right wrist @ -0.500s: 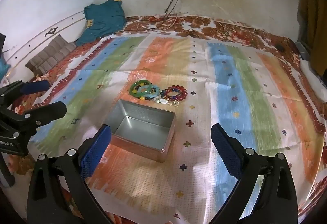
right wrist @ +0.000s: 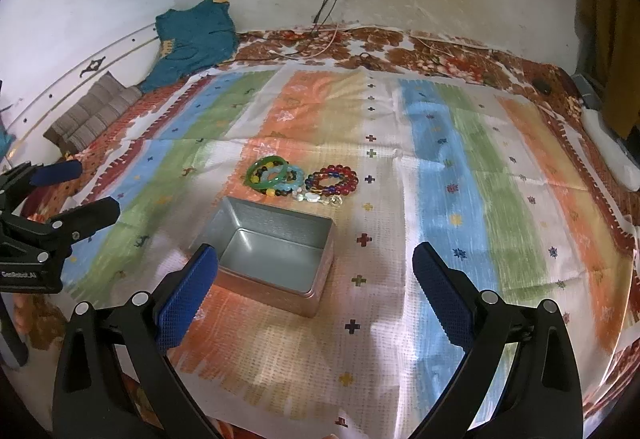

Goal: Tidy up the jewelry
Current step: 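Move both open tools toward the bracelet cluster beside the silver tin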

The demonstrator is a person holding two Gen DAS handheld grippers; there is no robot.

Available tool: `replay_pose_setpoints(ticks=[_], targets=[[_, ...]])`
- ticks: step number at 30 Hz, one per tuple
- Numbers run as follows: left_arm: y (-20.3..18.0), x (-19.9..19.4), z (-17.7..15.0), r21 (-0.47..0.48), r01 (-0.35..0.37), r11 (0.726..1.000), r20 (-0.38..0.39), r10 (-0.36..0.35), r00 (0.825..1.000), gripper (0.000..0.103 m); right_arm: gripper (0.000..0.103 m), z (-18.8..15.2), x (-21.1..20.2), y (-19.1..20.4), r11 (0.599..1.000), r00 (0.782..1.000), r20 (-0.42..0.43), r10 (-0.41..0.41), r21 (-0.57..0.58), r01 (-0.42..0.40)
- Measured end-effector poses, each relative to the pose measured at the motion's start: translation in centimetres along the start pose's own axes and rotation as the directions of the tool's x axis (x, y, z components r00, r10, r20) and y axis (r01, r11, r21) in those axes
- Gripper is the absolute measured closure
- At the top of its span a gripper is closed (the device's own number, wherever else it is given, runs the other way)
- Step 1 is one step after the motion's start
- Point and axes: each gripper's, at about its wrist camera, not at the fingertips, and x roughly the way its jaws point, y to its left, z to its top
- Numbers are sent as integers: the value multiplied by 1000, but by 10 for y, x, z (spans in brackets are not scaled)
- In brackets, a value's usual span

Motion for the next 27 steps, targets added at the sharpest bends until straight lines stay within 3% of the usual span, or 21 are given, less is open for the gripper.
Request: replay_pose_setpoints(ticks=[13, 27], targets=[[4, 5, 2, -27, 37, 999, -10, -37, 999, 6, 4, -1, 2, -3, 1000, 1000, -12, -8, 12, 8], [20, 19, 7, -86, -41, 995, -59, 36, 998, 6, 4, 2, 12, -9, 998, 998, -46, -44, 36, 46]])
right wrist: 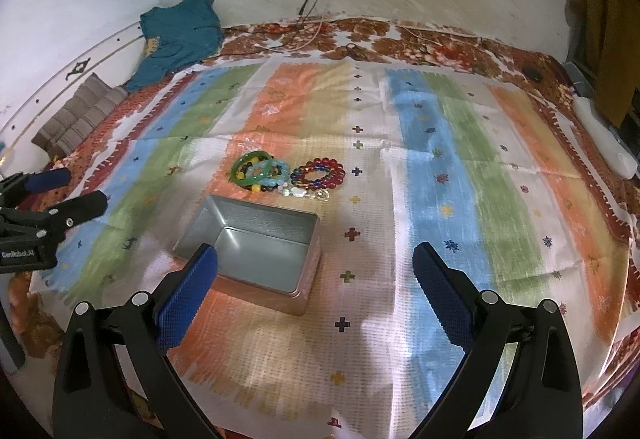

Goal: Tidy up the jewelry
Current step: 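Move both open tools toward the bracelet cluster beside the silver tin, then lower left tool onto green jade bangle while right tool approaches multicolour bead bracelet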

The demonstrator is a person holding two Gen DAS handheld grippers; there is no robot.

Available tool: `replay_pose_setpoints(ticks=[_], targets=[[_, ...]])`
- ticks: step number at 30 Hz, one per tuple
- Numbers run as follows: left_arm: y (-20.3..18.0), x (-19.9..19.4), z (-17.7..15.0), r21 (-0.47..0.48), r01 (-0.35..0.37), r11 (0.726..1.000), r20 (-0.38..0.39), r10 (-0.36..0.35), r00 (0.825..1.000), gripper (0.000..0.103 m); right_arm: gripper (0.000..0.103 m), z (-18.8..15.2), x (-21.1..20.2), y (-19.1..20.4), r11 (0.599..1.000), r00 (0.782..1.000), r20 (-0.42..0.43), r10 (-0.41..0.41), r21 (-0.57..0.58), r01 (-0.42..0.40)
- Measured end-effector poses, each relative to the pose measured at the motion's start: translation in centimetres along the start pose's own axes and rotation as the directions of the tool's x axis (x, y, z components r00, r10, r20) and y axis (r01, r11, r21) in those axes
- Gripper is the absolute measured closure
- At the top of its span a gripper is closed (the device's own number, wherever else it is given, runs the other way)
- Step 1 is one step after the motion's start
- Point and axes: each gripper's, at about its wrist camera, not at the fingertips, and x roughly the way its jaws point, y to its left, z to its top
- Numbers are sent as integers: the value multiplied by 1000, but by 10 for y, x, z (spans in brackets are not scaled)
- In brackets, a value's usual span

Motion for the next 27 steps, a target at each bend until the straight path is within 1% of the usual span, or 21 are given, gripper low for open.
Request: replay_pose_setpoints(ticks=[5, 6, 8, 9, 13, 18, 21, 26, 27], targets=[[12, 6, 6, -55, 6, 998, 4, -6, 1000, 6, 4, 7, 9, -9, 999, 1000, -21, -14, 44, 15], [13, 8, 7, -58, -11, 998, 2, 11, 1000, 6, 4, 9, 10, -11, 998, 1000, -20, -22, 51, 23], [12, 15, 10, -54, -61, 997, -19, 60, 998, 6, 4, 13, 15, -16, 997, 999, -28, -24, 73, 26], [11, 18, 11, -49, -67, 997, -27, 66, 997, 6, 4, 14, 18, -18, 996, 999, -37, -27, 79, 30], [8, 32, 16, -22, -80, 997, -55, 79, 995, 6, 4, 20, 32, -20, 997, 996, -68, -49, 59, 53], [12, 47, 28, -57, -87, 995, -65, 84, 994, 6, 4, 29, 51, -25, 994, 994, -101, -52, 86, 61], [10, 55, 32, -50, -93, 994, -70, 89, 994, 6, 4, 36, 62, -21, 994, 991, -113, -71, 71, 79], [6, 65, 35, -24, -119, 993, -80, 117, 990, 6, 4, 42, 76, -20, 994, 990, -138, -42, 91, 55], [7, 68, 37, -29, -122, 992, -85, 119, 989, 6, 4, 43, 81, -20, 994, 988, -145, -55, 89, 69]])
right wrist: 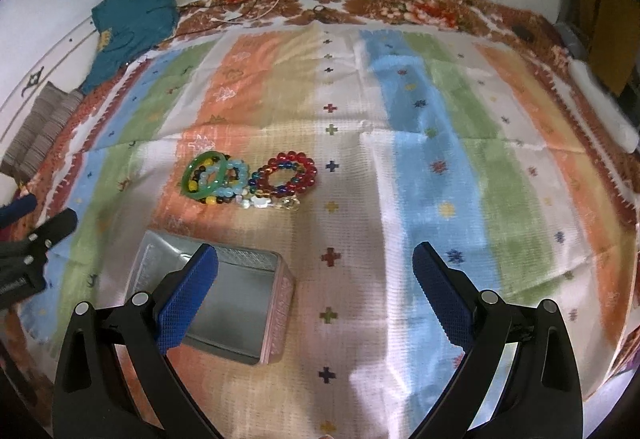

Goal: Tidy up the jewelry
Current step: 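Lower left tool onto green jade bangle while right tool approaches multicolour bead bracelet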

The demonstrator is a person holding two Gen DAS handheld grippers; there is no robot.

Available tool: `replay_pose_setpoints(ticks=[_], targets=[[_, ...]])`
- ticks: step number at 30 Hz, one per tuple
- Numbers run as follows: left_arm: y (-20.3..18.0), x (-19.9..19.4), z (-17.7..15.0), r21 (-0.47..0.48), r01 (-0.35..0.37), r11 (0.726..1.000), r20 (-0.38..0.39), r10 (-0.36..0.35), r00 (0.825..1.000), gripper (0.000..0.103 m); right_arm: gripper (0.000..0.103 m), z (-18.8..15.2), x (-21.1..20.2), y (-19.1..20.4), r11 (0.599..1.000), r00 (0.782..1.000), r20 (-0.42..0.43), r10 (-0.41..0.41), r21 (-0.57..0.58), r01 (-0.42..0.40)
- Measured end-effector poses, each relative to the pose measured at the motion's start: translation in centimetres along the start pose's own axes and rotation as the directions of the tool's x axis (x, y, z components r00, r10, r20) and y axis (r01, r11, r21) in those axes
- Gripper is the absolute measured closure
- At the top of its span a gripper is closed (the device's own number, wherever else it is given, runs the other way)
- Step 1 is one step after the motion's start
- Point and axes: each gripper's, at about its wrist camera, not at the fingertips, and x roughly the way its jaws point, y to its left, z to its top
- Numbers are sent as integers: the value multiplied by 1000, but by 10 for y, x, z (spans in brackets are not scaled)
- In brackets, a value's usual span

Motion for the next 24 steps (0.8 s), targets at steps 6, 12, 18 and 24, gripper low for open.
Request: replay_pose_setpoints(ticks=[6, 12, 18, 24], targets=[[-1, 14, 9, -11, -6, 1000, -20, 6, 1000, 6, 4, 9, 18, 1, 999, 999, -21, -49, -9, 49], [0, 29, 14, -16, -18, 1000, -39, 18, 999, 6, 4, 16, 31, 2, 996, 996, -32, -82, -25, 82], [0, 39, 18, -11, -17, 1000, -45, 17, 999, 6, 4, 19, 39, 6, 995, 995, -39, -94, -42, 92], [-3, 52, 22, 9, -27, 1000, -54, 27, 998, 6, 4, 24, 50, 9, 993, 993, -53, -104, -54, 101]])
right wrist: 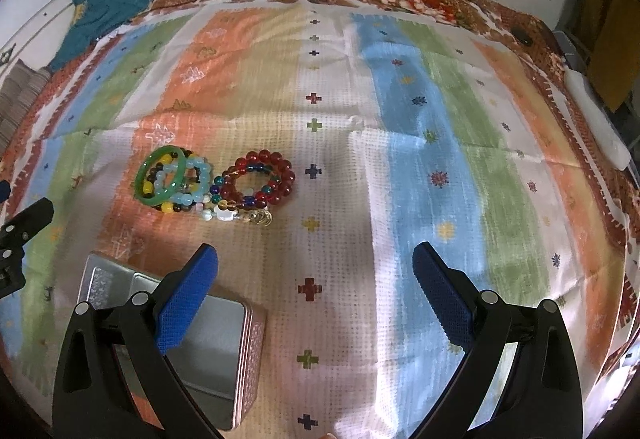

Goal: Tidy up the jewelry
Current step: 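Lower left tool onto green jade bangle while right tool approaches multicolour bead bracelet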

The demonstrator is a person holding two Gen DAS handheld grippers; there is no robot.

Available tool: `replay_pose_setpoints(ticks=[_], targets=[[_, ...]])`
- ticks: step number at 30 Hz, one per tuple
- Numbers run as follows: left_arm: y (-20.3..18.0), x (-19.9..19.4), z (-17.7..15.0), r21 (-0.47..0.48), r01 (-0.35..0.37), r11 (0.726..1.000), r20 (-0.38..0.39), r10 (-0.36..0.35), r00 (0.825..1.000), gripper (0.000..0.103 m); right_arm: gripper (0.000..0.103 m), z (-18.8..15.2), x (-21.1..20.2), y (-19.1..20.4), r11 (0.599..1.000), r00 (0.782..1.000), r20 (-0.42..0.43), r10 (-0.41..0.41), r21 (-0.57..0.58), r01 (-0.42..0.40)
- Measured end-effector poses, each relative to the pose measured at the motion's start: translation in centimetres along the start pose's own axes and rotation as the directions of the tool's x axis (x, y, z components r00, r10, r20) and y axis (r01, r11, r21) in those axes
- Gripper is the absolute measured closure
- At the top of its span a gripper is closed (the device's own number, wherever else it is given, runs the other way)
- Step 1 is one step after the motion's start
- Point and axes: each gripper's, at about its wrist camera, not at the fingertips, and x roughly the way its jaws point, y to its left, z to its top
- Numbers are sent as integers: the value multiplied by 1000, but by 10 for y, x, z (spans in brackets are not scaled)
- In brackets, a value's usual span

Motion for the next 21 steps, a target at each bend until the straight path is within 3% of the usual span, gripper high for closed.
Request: replay_pose_setpoints(ticks=[5, 11, 15, 21], targets=[[1, 13, 6, 1, -28, 1000, -1, 28, 1000, 6, 4, 5, 6, 1, 1000, 1000, -15, 1, 5, -1], [5, 34, 12, -22, 6, 1000, -42, -7, 999, 6, 4, 12, 17, 2, 1000, 999, -31, 5, 10, -5], [1, 46, 13, 8, -13, 1000, -49, 13, 999, 6, 4, 15, 26, 2, 1000, 999, -47, 5, 14, -5], [3, 57, 22, -29, 30, 999, -61, -31, 998, 6, 4, 20, 38, 1, 1000, 998, -63, 4, 28, -2]])
